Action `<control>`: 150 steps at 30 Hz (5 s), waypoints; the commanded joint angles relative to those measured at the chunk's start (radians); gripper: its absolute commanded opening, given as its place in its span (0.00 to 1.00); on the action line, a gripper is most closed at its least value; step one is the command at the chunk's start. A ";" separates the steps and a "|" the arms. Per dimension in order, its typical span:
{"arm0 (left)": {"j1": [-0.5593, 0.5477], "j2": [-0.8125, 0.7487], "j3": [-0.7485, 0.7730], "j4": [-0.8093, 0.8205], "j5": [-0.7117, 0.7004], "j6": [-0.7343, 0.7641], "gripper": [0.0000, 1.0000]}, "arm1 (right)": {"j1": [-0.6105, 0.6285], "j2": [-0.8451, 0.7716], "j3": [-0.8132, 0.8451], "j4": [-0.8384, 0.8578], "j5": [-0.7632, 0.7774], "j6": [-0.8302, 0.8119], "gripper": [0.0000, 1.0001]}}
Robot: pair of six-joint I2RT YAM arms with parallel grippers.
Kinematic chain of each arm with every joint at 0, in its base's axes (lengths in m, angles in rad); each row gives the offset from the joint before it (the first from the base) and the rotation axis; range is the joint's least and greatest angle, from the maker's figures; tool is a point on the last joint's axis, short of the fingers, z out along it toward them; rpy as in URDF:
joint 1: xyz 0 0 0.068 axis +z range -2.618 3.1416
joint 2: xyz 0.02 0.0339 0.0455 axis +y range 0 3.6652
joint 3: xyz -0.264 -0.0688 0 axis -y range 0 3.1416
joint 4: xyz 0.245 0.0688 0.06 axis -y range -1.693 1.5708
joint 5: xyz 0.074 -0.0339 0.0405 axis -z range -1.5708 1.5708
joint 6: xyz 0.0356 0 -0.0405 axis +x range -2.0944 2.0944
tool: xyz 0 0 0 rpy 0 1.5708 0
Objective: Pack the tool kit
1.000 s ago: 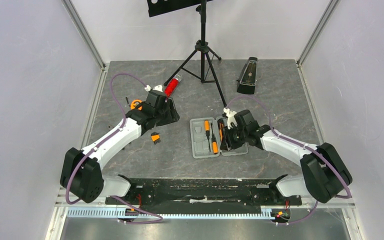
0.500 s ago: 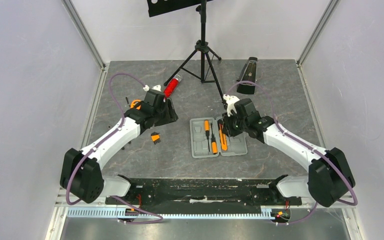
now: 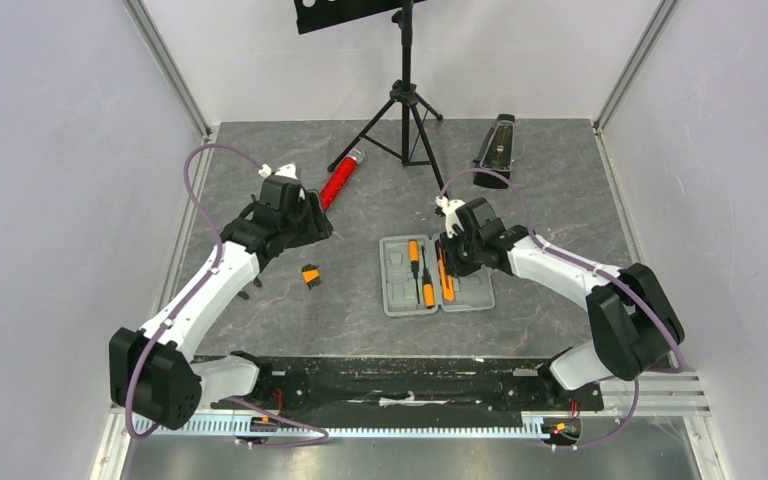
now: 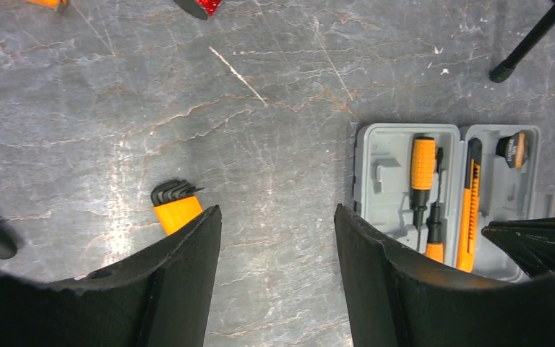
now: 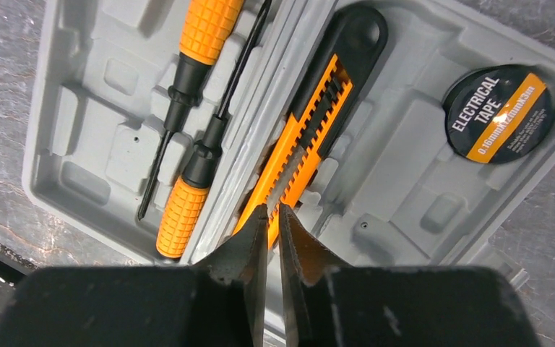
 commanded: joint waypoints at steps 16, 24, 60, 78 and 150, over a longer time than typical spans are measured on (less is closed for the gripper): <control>0.038 -0.063 -0.024 0.008 -0.046 0.133 0.65 | 0.025 0.113 0.120 -0.066 0.090 0.072 0.18; 0.038 -0.076 -0.025 0.006 -0.047 0.140 0.65 | 0.037 0.155 0.115 -0.081 0.108 0.080 0.18; 0.038 -0.102 -0.036 0.010 -0.048 0.148 0.65 | 0.051 0.198 0.192 -0.132 0.099 0.084 0.26; 0.038 -0.105 -0.039 0.010 -0.049 0.149 0.65 | 0.091 0.272 0.086 -0.160 0.231 0.073 0.12; 0.048 -0.075 -0.049 0.019 0.001 0.126 0.65 | 0.087 0.266 0.047 -0.118 0.201 0.060 0.12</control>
